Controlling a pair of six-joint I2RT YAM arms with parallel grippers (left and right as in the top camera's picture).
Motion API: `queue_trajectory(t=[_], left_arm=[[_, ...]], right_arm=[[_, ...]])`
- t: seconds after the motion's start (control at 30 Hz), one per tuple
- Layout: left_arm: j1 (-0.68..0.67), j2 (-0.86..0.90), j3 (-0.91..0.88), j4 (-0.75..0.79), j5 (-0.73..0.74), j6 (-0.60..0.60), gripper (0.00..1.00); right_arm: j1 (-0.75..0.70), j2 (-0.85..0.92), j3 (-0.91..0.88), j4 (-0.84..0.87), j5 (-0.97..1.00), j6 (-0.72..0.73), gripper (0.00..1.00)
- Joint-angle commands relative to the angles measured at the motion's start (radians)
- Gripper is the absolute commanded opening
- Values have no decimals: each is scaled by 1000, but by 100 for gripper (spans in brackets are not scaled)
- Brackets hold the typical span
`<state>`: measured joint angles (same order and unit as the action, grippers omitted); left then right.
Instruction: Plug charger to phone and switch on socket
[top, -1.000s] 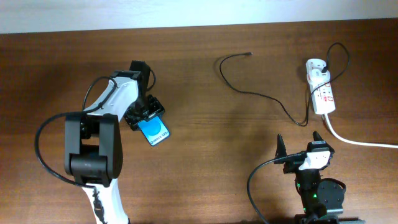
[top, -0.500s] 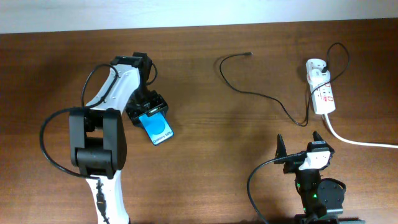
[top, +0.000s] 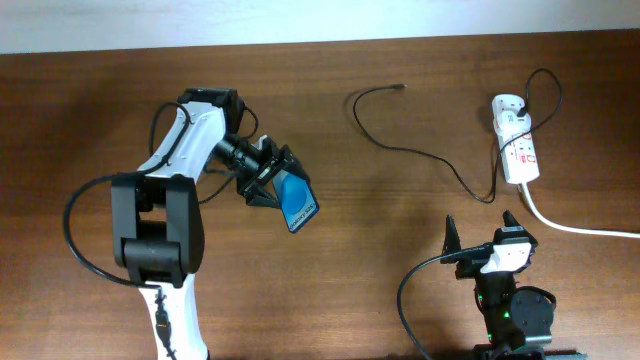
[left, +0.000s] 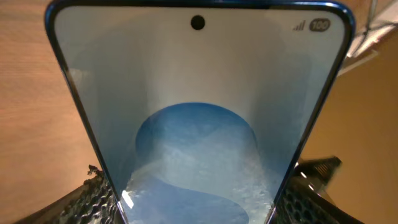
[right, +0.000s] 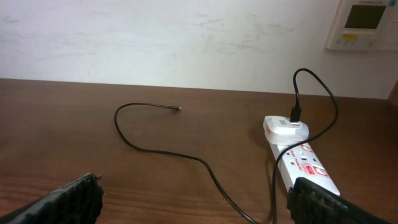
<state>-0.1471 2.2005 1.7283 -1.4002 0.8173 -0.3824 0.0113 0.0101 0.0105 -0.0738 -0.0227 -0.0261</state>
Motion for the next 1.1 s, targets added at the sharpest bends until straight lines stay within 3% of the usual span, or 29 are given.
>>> queue_trajectory(t=[0.0,0.17,0.6,0.63,0.67,0.7,0.8,0.83,0.87,0.9,0.93,0.97,1.07], left_arm=[[-3,4,24,-30,178,34,54],[-3,4,24,-19,350,36,55],[-2,4,24,-33,349,37,55],[-2,4,24,-32,348,37,55],[-2,4,24,-29,346,37,55],[-2,4,24,-29,346,37,55],[-2,4,24,-29,346,37,55],[-2,4,24,-26,346,37,55],[-2,4,24,-26,346,36,55],[-2,4,24,-26,346,36,55],[-2,4,24,-26,346,36,55],[-2,4,24,-26,346,37,55],[-3,4,24,-26,346,37,55]], right_arm=[[8,-5,-5,-5,5,4,99],[8,-5,-5,-5,5,4,99],[8,-5,-5,1,-16,45,99],[8,-5,-5,3,-70,171,99],[8,-5,-5,22,-221,566,99],[8,-4,-5,26,-503,1009,99],[8,-4,-5,48,-504,1261,99],[8,-4,-5,133,-502,1308,99],[8,-4,8,246,-550,1142,99],[8,1,35,198,-545,1102,98],[8,13,72,123,-541,1041,99],[8,58,171,-69,-489,911,99],[11,246,423,-361,-356,784,97]])
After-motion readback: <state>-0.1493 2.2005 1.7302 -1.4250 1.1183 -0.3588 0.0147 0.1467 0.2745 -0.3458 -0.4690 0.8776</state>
